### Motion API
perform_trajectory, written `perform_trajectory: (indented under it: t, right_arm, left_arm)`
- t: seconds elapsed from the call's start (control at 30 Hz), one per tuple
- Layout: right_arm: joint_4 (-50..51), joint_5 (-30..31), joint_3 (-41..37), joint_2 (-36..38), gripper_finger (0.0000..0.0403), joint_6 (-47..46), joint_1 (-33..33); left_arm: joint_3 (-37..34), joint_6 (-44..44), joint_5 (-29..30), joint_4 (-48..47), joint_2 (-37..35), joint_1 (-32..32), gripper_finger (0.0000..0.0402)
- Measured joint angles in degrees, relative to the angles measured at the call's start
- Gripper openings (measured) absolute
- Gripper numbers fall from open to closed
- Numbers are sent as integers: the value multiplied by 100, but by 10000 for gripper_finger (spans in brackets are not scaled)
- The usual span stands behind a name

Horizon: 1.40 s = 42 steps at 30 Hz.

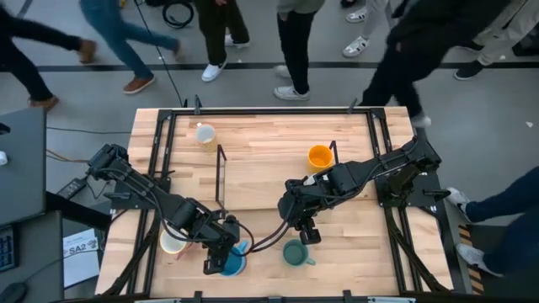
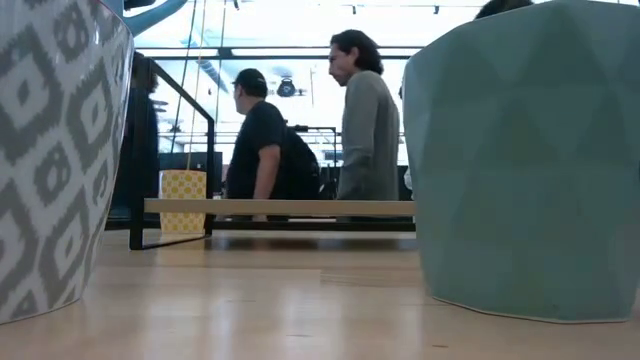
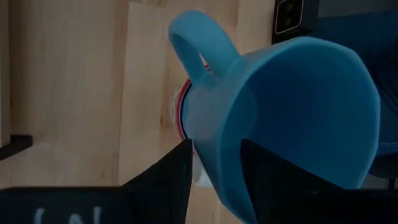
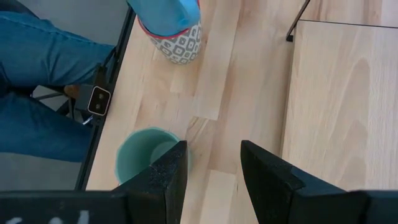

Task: Place coffee mugs
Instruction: Put the light blue mug on the shelf

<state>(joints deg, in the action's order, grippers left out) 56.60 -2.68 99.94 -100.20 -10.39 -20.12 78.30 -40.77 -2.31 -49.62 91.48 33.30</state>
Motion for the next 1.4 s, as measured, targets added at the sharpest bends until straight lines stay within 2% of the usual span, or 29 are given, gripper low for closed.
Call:
perform_trajectory:
  t: [0.27,0.77,1.13,1.4]
  right_arm:
    - [0,2,0,0,155,0,0]
    - [0,2,0,0,155,2,0]
    - [0,2,0,0,155,4,0]
    - [16,-58,1,2,155,14,0]
  left_arm:
    - [0,-7,4,-1,0,0,137]
    - [2,-59,15,-28,-2,-2,38]
    - [16,-69,11,-24,-44,-22,33]
    - [792,257,57,-770,-50,-147,32]
